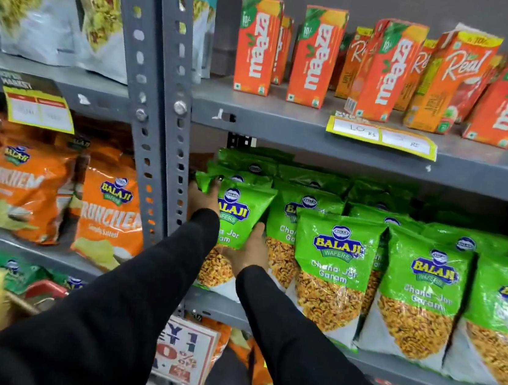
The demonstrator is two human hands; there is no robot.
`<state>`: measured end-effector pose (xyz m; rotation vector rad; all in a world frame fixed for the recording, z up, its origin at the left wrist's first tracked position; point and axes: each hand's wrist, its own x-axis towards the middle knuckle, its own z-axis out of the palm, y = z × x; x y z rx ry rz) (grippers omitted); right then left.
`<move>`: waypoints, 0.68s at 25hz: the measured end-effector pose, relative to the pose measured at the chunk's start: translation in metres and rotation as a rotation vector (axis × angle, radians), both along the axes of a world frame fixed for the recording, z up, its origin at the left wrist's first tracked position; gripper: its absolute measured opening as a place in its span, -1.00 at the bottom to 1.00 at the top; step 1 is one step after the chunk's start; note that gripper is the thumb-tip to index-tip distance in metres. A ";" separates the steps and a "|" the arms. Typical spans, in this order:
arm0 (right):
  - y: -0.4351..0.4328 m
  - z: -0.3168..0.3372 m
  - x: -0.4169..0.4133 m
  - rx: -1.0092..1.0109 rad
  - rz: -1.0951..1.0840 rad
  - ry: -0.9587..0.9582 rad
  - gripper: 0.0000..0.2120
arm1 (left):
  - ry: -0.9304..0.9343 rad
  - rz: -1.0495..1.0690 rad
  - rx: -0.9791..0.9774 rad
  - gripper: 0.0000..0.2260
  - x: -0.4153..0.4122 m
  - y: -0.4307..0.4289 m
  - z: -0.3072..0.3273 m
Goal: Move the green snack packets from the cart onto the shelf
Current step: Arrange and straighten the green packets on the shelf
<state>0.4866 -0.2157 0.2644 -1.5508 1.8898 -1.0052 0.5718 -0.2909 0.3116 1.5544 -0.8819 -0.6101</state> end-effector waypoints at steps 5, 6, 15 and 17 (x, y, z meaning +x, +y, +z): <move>-0.002 -0.011 -0.002 -0.030 0.024 -0.032 -0.23 | -0.022 0.015 0.078 -0.44 0.002 -0.003 -0.007; -0.002 -0.011 -0.004 -0.031 0.038 -0.042 -0.23 | -0.049 0.017 0.067 -0.45 0.001 -0.001 -0.008; 0.040 0.030 -0.088 -0.488 -0.165 -0.074 -0.34 | -0.488 -0.193 -0.420 -0.48 -0.056 0.082 -0.031; 0.062 0.024 -0.128 -0.538 -0.335 0.026 -0.26 | -0.405 -0.407 -0.328 -0.53 -0.079 0.105 -0.053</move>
